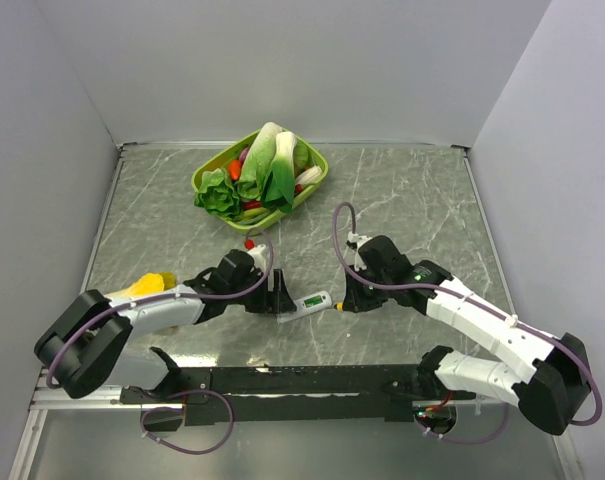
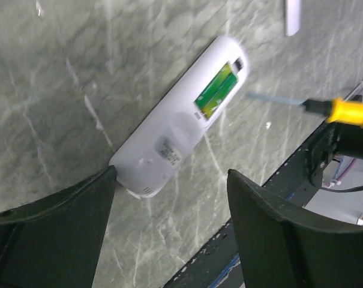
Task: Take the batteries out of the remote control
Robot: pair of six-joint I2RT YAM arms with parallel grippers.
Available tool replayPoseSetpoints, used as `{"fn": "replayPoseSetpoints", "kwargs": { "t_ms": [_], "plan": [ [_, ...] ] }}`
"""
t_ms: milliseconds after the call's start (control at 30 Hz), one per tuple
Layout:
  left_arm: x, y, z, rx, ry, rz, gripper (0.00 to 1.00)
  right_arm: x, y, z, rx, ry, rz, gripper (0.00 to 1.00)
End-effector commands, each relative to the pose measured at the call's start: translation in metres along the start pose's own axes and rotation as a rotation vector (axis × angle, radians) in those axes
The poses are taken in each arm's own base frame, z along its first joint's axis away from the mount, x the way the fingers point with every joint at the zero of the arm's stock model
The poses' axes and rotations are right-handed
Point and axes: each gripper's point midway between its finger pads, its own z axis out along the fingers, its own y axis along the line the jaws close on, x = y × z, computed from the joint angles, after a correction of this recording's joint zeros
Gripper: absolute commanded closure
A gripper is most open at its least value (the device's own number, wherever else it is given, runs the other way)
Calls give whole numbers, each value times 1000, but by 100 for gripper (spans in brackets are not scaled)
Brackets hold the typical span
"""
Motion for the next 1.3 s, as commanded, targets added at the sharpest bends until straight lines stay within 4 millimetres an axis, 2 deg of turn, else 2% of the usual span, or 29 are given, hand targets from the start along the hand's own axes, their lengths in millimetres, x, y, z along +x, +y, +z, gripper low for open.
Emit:
{"fn": "replayPoseSetpoints", "kwargs": {
  "t_ms": [0,200,300,333,400,500,600,633,667,700,733,767,833,867,900,967,1000,1067,1100,1167,1267],
  "plan": [
    [0,-7,7,45,-26,-20,22,-23,-3,-10,32,-62,24,100],
    [9,-15,12,93,2,-12,23,-25,-7,-2,45,-48,30,100],
    [10,-33,5,190,-11,-18,23,-31,-6,4,33,-61,31,100],
    [17,-38,1,227,12,-42,25,-33,-8,6,34,-60,30,100],
    [11,-60,-10,323,-22,-32,26,-38,-7,10,30,-57,15,100],
    [9,-69,-20,353,-35,-56,26,-47,-5,11,19,-65,-17,100],
    [2,-62,-23,276,-62,-83,27,-57,-2,8,9,-79,-52,100],
    [-8,-62,-23,247,-86,-111,27,-59,-2,7,6,-80,-58,100],
    [-8,-44,-19,148,-81,-146,28,-61,-2,6,8,-79,-74,100],
    [-12,-40,-17,115,-85,-152,30,-62,-1,1,12,-74,-83,100],
    [-26,-38,-17,90,-110,-153,31,-64,-1,-2,16,-77,-89,100],
    [-28,-29,-11,47,-106,-164,32,-65,0,-7,15,-81,-96,100],
    [-41,-22,-8,25,-119,-162,41,-67,4,-14,3,-82,-104,100],
    [-41,-15,-2,9,-106,-171,44,-67,6,-18,-5,-80,-107,100],
    [-42,-15,0,18,-102,-170,51,-70,9,-23,-12,-81,-111,100],
    [-48,-6,7,5,-109,-176,61,-62,10,-24,-21,-41,-124,100],
    [-51,-6,9,8,-110,-164,74,-62,10,-25,-17,-34,-122,100],
    [-52,-3,17,8,-100,-150,89,-56,5,-24,18,11,-86,100],
    [-53,-4,20,18,-98,-137,99,-58,10,-25,4,16,-77,100],
    [-52,-4,30,40,-85,-129,99,-54,20,-22,-46,53,-70,100],
    [-48,-2,43,64,-62,-141,99,-55,25,-20,-65,65,-107,100]
  ]
}}
